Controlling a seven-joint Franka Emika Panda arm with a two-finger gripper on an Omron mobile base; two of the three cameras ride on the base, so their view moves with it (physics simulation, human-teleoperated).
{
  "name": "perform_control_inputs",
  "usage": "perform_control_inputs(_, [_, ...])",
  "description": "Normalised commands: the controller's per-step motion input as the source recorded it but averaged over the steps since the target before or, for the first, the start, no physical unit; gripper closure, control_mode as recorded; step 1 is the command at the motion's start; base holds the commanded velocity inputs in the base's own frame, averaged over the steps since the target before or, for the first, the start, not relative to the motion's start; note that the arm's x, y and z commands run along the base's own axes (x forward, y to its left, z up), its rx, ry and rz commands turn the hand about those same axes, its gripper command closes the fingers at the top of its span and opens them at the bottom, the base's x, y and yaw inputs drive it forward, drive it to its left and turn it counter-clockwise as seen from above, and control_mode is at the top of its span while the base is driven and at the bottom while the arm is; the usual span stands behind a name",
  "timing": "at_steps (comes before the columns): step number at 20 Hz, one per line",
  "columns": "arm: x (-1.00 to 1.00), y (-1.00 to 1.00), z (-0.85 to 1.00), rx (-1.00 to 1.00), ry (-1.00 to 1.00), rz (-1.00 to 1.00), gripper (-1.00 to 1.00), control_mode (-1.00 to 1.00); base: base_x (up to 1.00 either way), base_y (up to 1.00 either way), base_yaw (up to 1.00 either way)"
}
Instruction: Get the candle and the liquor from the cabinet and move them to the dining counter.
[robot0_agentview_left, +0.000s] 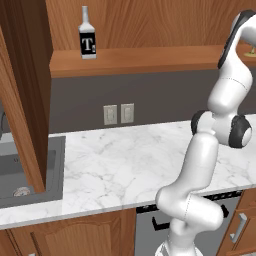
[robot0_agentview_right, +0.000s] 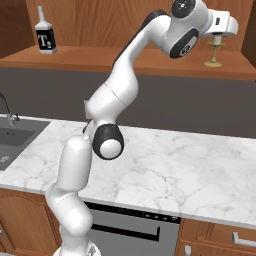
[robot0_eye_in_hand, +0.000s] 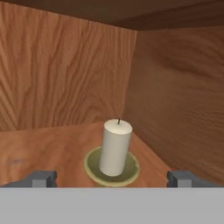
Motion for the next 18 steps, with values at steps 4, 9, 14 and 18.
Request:
perform_control_inputs(4, [0.0, 0.0, 0.0, 0.11, 0.03, 0.0, -1.0, -1.0, 0.0, 0.0, 0.0])
perform_control_inputs(9, [0.06, 0.0, 0.05, 0.08, 0.01, 0.0, -1.0, -1.0, 0.0, 0.0, 0.0])
perform_control_inputs(14, [0.14, 0.0, 0.12, 0.06, 0.01, 0.0, -1.0, -1.0, 0.0, 0.0, 0.0])
perform_control_inputs(18, [0.14, 0.0, 0.13, 0.05, 0.01, 0.0, -1.0, -1.0, 0.0, 0.0, 0.0])
